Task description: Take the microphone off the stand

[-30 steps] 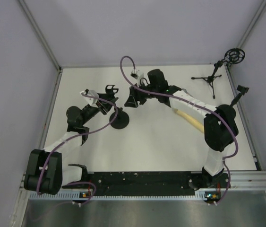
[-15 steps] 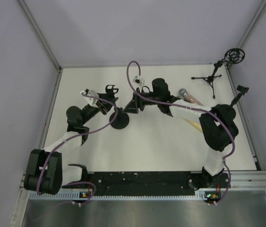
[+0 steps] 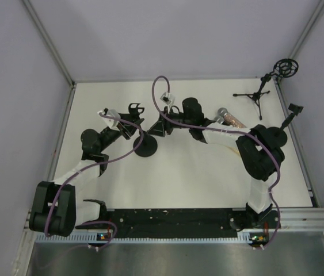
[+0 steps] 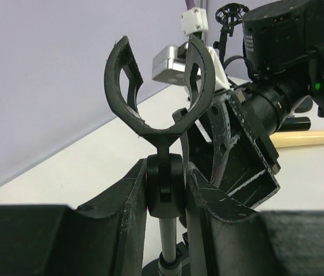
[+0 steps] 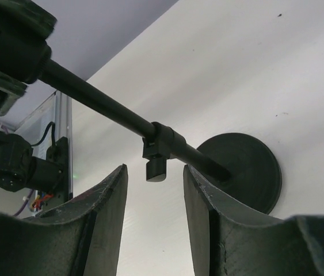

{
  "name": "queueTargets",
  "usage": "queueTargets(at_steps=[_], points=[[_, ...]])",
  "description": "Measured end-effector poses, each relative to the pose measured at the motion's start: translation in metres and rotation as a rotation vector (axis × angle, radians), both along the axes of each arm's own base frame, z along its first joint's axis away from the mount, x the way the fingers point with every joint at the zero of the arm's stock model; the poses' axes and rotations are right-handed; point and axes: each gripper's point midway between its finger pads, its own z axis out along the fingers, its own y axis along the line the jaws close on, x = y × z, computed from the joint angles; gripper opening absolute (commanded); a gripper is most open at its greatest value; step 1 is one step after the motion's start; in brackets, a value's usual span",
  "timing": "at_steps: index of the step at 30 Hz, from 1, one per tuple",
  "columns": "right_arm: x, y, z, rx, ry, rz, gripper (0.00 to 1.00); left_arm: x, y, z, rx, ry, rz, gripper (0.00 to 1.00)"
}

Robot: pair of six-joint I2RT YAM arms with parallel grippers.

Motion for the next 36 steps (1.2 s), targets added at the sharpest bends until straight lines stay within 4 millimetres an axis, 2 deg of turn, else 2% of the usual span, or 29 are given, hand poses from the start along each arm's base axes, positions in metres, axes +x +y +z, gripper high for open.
queueTargets(at_steps=[3, 5, 8, 13, 18, 25, 36], points=[[-0.002, 0.004, -0.011, -0.016, 0.016, 0.002, 0.41, 0.000, 0.000, 0.000, 0.000, 0.000, 0.000, 0.01], [-0.003, 0.006, -0.016, -0.023, 0.024, 0.003, 0.34, 0.000, 0.000, 0.000, 0.000, 0.000, 0.000, 0.01], [-0.004, 0.006, -0.017, -0.027, 0.024, 0.001, 0.23, 0.000, 0.000, 0.000, 0.000, 0.000, 0.000, 0.01], [-0.004, 0.007, -0.017, -0.030, 0.000, 0.011, 0.16, 0.000, 0.000, 0.000, 0.000, 0.001, 0.000, 0.01], [-0.003, 0.008, -0.017, -0.038, -0.051, 0.014, 0.00, 0.001, 0.000, -0.001, 0.000, 0.002, 0.002, 0.01], [0.001, 0.007, -0.017, -0.099, -0.219, 0.008, 0.00, 0.004, 0.000, -0.001, 0.000, 0.007, 0.005, 0.01], [0.005, 0.003, -0.015, -0.260, -0.662, -0.029, 0.00, 0.008, 0.000, -0.001, 0.002, 0.020, 0.006, 0.00]])
